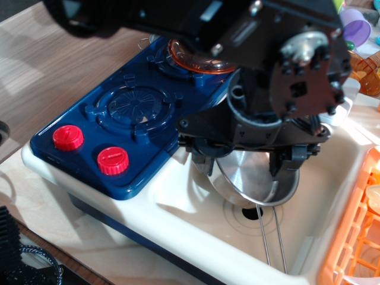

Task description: Put pan on stove from sink

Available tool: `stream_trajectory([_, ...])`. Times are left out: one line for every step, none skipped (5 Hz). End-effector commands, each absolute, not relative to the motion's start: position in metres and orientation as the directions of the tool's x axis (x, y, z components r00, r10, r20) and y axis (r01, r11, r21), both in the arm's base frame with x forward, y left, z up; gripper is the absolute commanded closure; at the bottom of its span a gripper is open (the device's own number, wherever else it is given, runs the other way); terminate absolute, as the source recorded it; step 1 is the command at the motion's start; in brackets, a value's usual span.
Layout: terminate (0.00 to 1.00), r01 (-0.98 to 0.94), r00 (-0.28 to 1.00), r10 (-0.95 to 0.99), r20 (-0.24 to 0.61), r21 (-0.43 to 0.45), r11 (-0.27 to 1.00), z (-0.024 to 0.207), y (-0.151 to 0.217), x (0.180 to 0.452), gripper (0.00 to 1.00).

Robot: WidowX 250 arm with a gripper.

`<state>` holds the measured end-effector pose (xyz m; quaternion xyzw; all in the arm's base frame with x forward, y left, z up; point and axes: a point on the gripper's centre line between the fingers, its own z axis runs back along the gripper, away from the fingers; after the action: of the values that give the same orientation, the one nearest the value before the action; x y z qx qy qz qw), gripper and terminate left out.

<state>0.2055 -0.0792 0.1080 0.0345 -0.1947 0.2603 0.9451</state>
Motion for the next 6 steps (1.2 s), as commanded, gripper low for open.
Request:
stream_trajectory([0.0,-0.515,0.773,0.499,0.393,-0.072,0.854,0.096,-0.076,0.209,0.0])
stream_trajectory([0.0,-0.519,0.777,0.504,0.377,-0.07,0.852,0.09,-0.074,0.212,1.0])
stream_trajectory([0.0,-0.515,0.786,0.502,0.361,-0.068,0.855,0.089,-0.072,0.215,1.0])
stream_trajectory([0.0,-0.51,0.792,0.495,0.358,-0.058,0.858,0.091,-0.072,0.216,1.0])
stream_trajectory([0.0,-0.509,0.804,0.488,0.34,-0.033,0.86,0.106,-0.068,0.217,1.0])
stream_trajectory([0.0,-0.518,0.813,0.479,0.331,0.035,0.855,0.138,-0.065,0.216,1.0])
